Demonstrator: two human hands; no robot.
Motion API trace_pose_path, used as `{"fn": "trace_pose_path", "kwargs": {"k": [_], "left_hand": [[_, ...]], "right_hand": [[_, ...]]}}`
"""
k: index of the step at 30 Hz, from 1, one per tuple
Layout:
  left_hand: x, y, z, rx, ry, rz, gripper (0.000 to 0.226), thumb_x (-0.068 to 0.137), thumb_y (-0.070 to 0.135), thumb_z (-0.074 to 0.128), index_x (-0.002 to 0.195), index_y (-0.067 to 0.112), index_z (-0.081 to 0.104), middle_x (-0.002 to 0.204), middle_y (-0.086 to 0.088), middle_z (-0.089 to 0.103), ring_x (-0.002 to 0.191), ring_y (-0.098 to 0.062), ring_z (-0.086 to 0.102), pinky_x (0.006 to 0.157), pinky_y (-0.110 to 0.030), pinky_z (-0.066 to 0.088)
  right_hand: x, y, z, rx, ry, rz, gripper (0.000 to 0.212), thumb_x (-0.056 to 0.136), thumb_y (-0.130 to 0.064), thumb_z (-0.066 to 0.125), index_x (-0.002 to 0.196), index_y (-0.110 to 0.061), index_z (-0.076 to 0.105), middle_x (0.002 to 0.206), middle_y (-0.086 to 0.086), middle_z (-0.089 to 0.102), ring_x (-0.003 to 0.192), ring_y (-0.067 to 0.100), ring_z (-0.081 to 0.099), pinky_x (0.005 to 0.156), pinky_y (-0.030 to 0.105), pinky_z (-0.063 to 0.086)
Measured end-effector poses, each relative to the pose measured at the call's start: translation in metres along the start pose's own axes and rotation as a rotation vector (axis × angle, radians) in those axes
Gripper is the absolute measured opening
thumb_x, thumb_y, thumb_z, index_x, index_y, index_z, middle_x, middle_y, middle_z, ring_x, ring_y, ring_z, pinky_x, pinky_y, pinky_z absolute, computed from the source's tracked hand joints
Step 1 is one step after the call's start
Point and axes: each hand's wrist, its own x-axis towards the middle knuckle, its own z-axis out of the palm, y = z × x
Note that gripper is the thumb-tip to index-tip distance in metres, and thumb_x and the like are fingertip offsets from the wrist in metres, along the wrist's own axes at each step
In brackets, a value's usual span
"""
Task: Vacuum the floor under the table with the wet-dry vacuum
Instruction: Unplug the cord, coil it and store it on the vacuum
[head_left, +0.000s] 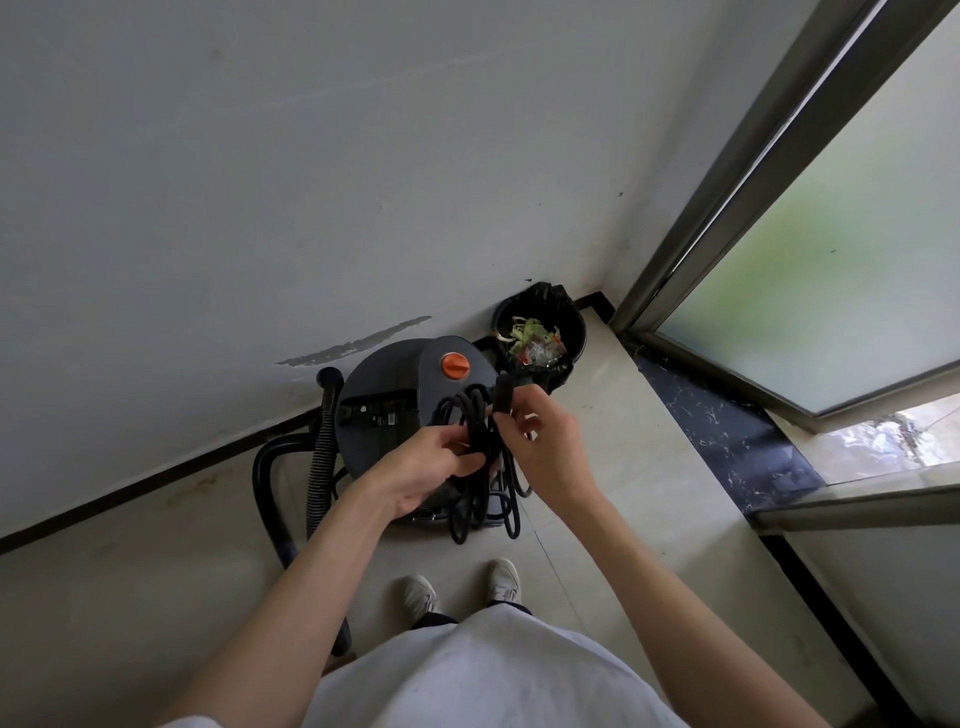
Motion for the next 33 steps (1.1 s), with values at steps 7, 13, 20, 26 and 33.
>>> {"fn": "trace_pose_path", "kwargs": {"k": [7,13,20,26,33], "left_hand": [[-0.009,-0.002,-0.01,0.178,-0.003,0.081,0.035,0.089,-0.011,0.05,0.1,0.019,0.065,0.098,-0.001,0.065,0.099,-0.015,0.059,0.092,-0.027,0.045],[-0.012,0.008,-0.01,0.56,0.432,0.306,0.022,0.085,0.012,0.067,0.106,0.017,0.072,0.096,0.001,0.071,0.084,-0.005,0.059,0.064,-0.006,0.039],[-0.01,0.003,-0.016,0.495,0.595,0.346,0.015,0.093,0.018,0.057,0.097,0.012,0.07,0.085,0.002,0.068,0.08,-0.011,0.062,0.061,-0.009,0.04],[-0.012,0.006,-0.015,-0.301,0.51,-0.002,0.025,0.096,0.026,0.052,0.085,0.013,0.07,0.077,-0.005,0.066,0.079,-0.018,0.062,0.073,-0.03,0.051],[-0.011,0.0,-0.013,-0.364,0.481,-0.044,0.016,0.088,0.0,0.058,0.087,0.011,0.069,0.091,-0.01,0.067,0.086,-0.02,0.063,0.078,-0.029,0.052]], "right_hand": [[0.01,-0.006,-0.007,0.104,-0.189,0.065,0.009,0.091,-0.006,0.059,0.086,-0.012,0.064,0.082,0.007,0.069,0.077,0.017,0.064,0.067,0.025,0.051],[0.012,-0.019,-0.007,0.329,-0.224,0.247,0.02,0.096,-0.01,0.052,0.082,-0.009,0.065,0.072,-0.005,0.06,0.056,-0.009,0.052,0.057,0.007,0.039],[0.02,-0.031,0.0,0.563,-0.243,0.408,0.027,0.098,-0.015,0.048,0.077,-0.009,0.063,0.062,0.002,0.043,0.053,0.01,0.039,0.051,0.018,0.041],[0.022,-0.029,0.01,0.699,-0.282,0.513,0.03,0.1,-0.019,0.046,0.074,-0.008,0.057,0.07,0.004,0.043,0.064,0.011,0.043,0.064,0.02,0.052],[0.014,-0.014,0.02,0.649,-0.332,0.532,0.03,0.098,-0.016,0.048,0.07,-0.008,0.058,0.071,0.008,0.044,0.075,0.02,0.048,0.069,0.022,0.052]]}}
